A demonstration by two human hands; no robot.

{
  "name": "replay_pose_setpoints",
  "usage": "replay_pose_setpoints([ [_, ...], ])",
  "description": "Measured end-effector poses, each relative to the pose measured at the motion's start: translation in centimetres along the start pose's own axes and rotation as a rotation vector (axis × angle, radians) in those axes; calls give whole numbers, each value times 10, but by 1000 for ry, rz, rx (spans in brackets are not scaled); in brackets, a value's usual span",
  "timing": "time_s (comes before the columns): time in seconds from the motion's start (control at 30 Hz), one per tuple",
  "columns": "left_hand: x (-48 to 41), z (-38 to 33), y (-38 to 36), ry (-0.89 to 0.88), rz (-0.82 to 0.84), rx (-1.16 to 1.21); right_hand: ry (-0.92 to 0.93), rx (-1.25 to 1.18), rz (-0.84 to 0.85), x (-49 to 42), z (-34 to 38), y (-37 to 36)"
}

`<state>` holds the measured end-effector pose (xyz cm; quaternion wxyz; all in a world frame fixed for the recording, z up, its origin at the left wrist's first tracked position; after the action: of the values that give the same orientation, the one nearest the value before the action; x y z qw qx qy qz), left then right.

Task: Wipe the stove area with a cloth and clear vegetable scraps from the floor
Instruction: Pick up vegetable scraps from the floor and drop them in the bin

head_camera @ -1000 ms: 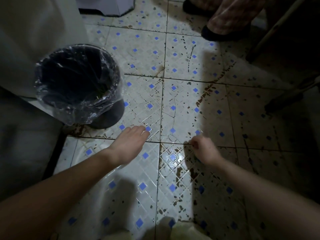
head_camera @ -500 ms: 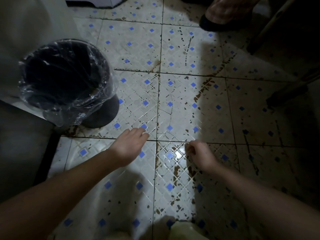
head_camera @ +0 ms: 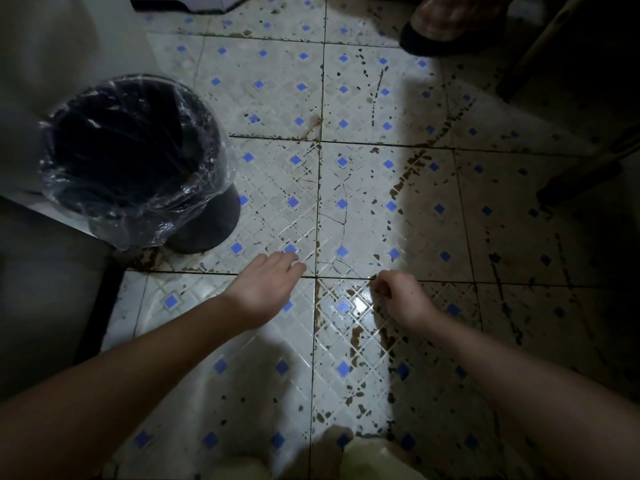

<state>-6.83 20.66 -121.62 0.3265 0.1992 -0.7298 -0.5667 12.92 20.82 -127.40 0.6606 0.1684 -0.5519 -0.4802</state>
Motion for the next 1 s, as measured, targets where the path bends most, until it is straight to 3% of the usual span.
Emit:
replay_pose_setpoints([
  [0.23,7,7,4,14,-24,7,-27,4,-4,-1,-1,1],
  [0.67,19,19,10,39,-6,-59,-59,-173,-176,-3,-17,65],
  [1.0,32,24,22,65,-4,-115,34,-84,-217,7,27,76],
])
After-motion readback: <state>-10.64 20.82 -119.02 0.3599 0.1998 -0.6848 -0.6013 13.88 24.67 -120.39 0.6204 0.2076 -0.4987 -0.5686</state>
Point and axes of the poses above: each hand's wrist, its own x-axis away from the middle knuckle, its own y-axis out of the back of the hand, z = x × y, the point moved 10 cm from there along -x, towards the middle knuckle, and after that the axes turned 14 degrees about -y, right-handed, at the moved point
